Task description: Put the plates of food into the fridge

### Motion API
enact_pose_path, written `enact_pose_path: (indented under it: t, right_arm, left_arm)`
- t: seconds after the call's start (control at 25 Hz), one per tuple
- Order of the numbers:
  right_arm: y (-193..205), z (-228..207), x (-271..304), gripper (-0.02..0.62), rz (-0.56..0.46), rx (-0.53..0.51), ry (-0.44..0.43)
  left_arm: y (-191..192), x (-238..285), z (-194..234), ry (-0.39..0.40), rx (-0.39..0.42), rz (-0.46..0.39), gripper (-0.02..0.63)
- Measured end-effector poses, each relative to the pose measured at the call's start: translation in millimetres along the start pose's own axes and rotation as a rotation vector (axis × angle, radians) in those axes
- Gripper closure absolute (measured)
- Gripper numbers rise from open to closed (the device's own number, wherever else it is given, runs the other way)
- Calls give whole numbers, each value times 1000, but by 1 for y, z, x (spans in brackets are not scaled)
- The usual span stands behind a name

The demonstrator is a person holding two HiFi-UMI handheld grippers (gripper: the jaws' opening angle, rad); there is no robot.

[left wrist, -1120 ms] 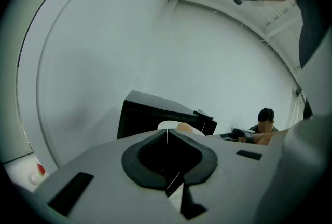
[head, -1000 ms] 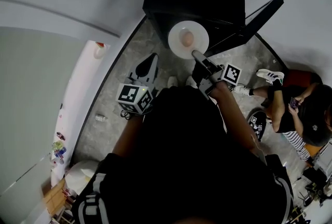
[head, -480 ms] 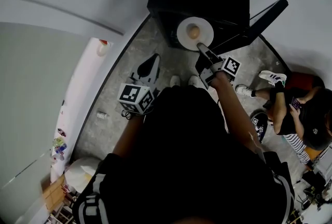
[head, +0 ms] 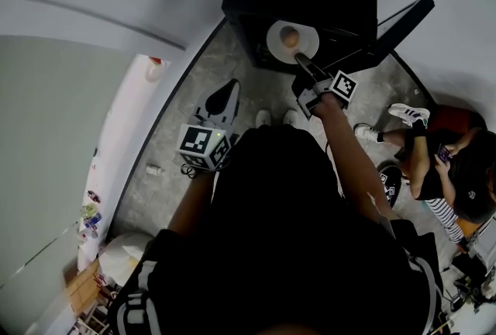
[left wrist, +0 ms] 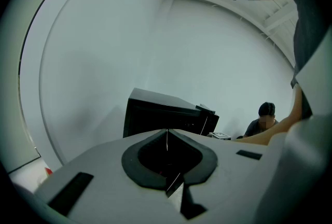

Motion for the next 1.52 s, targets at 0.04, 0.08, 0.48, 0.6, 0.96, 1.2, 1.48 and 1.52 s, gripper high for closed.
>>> enact_pose_path:
  t: [0.04,0.08,0.48,0.6,0.96,1.2,1.48,1.52]
  right_arm:
    - [-1,-1,1,531,-6,6,1]
    - [-2,-2,2,531,-13,12,2]
    - [-22,-13,18,531,-56,18,29]
    - [-26,-15,23,531,-63,24,29]
    - [-34,-29,34,540,-117,70,60]
    - [-43,-33,38,543,-156,90,85]
    - [-53,-38,44,543,-185,97,87]
    - [-54,-38,45,541,-186,97,81]
  left_arm:
    - [1,0,0,0,6,3,583]
    - [2,0,0,1,9,6,583]
    - [4,1,1,15,12,20,583]
    - [5,1,2,10,4,23,583]
    - [10,1,11,-8,-27,31,583]
    - [8,5,13,-5,-34,33,583]
    - [5,9,15,-1,-38,34,583]
    - [5,10,15,-3,-42,32,583]
Point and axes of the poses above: the fingertips, and each gripper's own axes: x forward along the fingers, z to its left, y out of its underside, the point moved 1 cm from there along -x, backward along the fingers, and after that the axes turned 3 degrees about -x, right-handed, at the moved point
